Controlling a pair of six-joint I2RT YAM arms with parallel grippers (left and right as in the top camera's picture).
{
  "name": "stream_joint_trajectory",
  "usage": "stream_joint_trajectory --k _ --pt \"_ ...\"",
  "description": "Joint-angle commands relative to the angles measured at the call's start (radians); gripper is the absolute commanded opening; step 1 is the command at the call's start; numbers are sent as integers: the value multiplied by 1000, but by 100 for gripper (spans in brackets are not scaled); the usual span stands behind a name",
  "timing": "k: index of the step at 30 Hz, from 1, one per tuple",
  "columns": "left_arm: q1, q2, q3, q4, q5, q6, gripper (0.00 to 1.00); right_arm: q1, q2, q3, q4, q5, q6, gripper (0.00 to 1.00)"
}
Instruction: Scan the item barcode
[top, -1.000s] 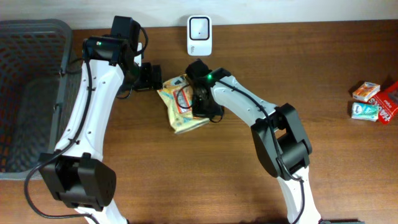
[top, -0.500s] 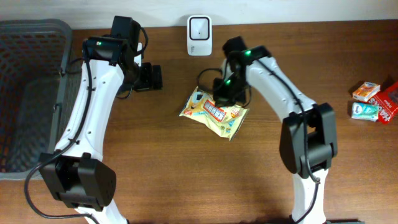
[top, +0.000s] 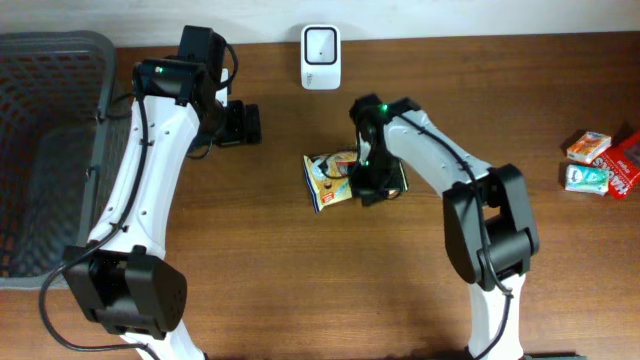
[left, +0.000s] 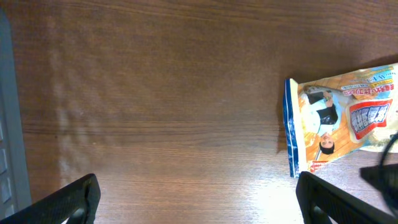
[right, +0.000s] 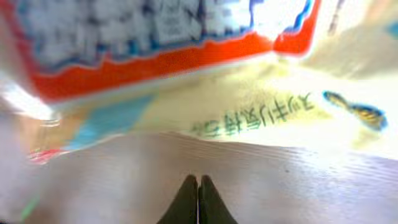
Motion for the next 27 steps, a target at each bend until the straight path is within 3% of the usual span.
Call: stream_joint_trajectory --k 1,7,11,13,14,15,22,23,24,25,27 --pt "0 -2 0 0 7 -10 99 -2 -39 172 -49 27 -47 4" --pt "-1 -2 0 0 8 -10 99 -42 -33 156 -3 216 -39 4" --pt "-1 -2 0 0 7 -10 99 -93 -29 -24 158 261 -39 5" --pt "-2 -2 1 0 7 -10 99 -132 -29 -105 230 261 -39 13" --pt "-2 -2 0 0 7 -10 99 -144 -29 -113 224 261 -39 12" --pt "-2 -2 0 0 7 -10 99 -154 -29 -113 208 260 -39 4" --pt "-1 -2 0 0 7 -10 99 -164 -31 13 13 257 -13 4" --pt "-1 -2 0 0 7 -10 99 -165 -31 14 17 257 -14 8" --pt "-1 -2 0 0 7 -10 99 -166 -31 13 26 263 -20 20" --pt "-1 -2 0 0 7 -10 99 -166 -31 13 36 265 -25 60" --pt "-1 -2 0 0 7 -10 99 -166 -31 13 45 264 -24 79"
